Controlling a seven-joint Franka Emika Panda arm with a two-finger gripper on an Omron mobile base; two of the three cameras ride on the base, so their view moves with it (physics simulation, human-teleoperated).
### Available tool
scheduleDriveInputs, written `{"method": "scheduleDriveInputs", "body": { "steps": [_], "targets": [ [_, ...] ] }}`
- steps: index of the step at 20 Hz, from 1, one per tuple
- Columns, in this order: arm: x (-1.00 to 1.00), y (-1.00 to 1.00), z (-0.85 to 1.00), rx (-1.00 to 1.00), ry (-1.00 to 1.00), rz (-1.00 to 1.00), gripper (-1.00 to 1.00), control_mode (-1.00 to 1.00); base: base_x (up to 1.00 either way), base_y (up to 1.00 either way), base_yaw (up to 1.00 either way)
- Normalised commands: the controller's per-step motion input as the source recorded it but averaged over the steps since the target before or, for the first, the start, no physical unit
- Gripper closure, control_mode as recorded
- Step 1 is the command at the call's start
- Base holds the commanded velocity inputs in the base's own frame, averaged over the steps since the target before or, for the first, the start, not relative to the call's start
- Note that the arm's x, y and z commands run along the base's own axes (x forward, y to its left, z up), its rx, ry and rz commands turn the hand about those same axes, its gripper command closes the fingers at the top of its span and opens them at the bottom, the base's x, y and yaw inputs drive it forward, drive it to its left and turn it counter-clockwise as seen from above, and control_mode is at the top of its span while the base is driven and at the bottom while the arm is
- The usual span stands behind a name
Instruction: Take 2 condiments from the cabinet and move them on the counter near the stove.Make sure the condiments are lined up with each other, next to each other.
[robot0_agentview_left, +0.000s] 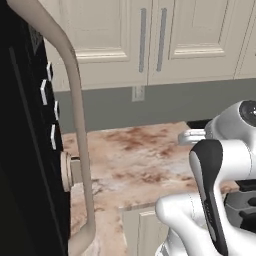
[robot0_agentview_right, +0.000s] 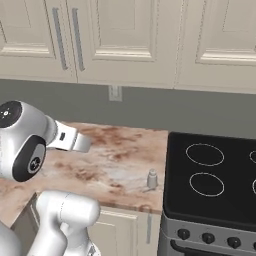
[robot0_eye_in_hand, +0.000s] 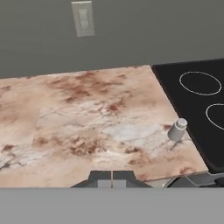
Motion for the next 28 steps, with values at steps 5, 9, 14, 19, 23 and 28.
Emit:
{"method": "scheduleDriveInputs", "body": {
  "steps": [5, 9, 14, 19, 23, 28],
  "targets": [
    [0.0, 0.0, 0.0, 0.0, 0.0, 0.0, 1.0, 1.0, -0.27, -0.64, 0.02],
    [0.0, 0.0, 0.0, 0.0, 0.0, 0.0, 1.0, 1.0, -0.41, -0.67, 0.0],
    [0.0, 0.0, 0.0, 0.0, 0.0, 0.0, 1.0, 1.0, -0.65, -0.52, 0.0],
    [0.0, 0.0, 0.0, 0.0, 0.0, 0.0, 1.0, 1.0, -0.69, -0.46, 0.0],
    [0.0, 0.0, 0.0, 0.0, 0.0, 0.0, 1.0, 1.0, -0.48, -0.52, 0.0],
    [0.0, 0.0, 0.0, 0.0, 0.0, 0.0, 1.0, 1.0, -0.03, -0.76, -0.17]
  ]
}}
